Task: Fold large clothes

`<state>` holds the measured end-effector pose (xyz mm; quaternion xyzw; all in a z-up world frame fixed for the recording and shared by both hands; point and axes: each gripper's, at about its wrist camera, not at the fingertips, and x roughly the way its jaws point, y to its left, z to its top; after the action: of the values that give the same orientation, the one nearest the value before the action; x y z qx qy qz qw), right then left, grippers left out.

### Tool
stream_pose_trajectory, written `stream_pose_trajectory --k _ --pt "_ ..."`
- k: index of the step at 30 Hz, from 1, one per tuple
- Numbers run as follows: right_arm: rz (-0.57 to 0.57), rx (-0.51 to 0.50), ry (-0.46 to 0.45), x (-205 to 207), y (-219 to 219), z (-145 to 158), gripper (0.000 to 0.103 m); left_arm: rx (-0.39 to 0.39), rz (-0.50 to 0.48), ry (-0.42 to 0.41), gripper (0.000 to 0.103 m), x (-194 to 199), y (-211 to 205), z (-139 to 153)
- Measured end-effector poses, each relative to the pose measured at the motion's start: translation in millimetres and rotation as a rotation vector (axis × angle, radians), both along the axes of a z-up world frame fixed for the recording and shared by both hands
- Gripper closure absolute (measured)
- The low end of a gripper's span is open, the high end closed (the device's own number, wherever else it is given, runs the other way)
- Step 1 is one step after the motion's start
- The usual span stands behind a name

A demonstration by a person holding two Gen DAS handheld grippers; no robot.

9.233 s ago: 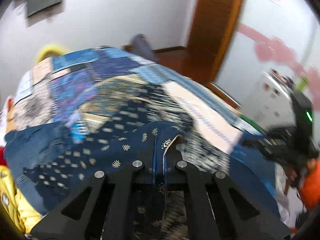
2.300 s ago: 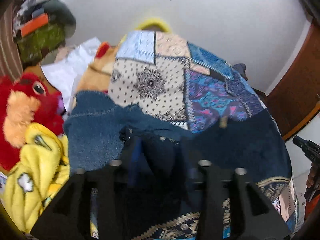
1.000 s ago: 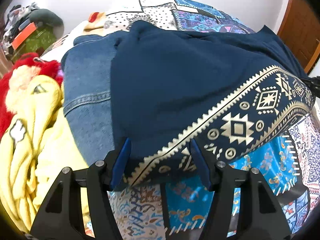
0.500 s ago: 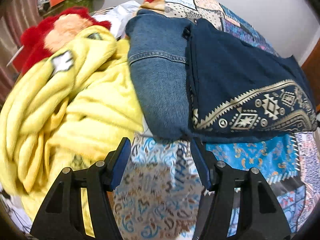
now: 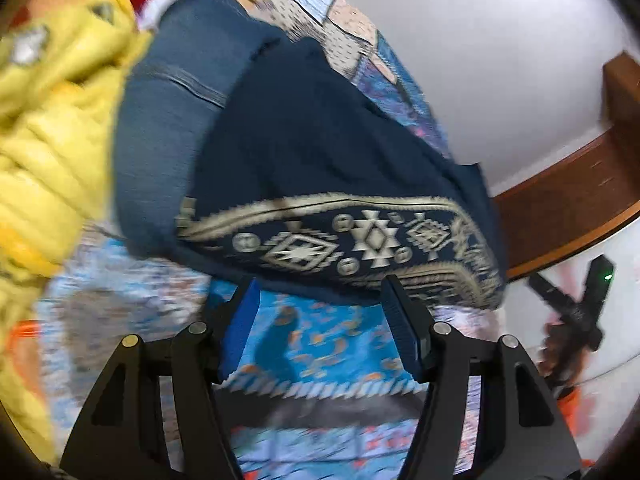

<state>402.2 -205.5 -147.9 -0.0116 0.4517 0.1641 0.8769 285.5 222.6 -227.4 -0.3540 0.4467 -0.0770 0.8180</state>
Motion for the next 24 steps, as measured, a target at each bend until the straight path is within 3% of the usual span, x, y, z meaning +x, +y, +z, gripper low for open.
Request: stream_pose_trajectory --k 8,12,19,20,22,24 --pt "0.089 -0.005 -0.006 17 59 -10 0.001 -0.215 0.038 0.038 0.041 30 7 -45" --pt "0.097 -0.014 0.016 28 73 -22 0.001 -0.225 0.082 0.003 0.041 37 12 -53" --pt "0.064 0.007 0.098 49 71 -50 0.001 -0.169 0.154 -0.078 0.044 66 18 -34" --pt "0.057 0.023 0.107 50 70 -51 0.001 -0.143 0.167 -0.089 0.049 69 16 -30" --pt "0.049 0.035 0.118 53 69 -50 0.001 -0.010 0.204 -0.107 0.054 76 8 -16" --pt "0.049 0.038 0.129 56 71 -47 0.001 0.094 0.233 -0.116 0.069 87 1 -8"
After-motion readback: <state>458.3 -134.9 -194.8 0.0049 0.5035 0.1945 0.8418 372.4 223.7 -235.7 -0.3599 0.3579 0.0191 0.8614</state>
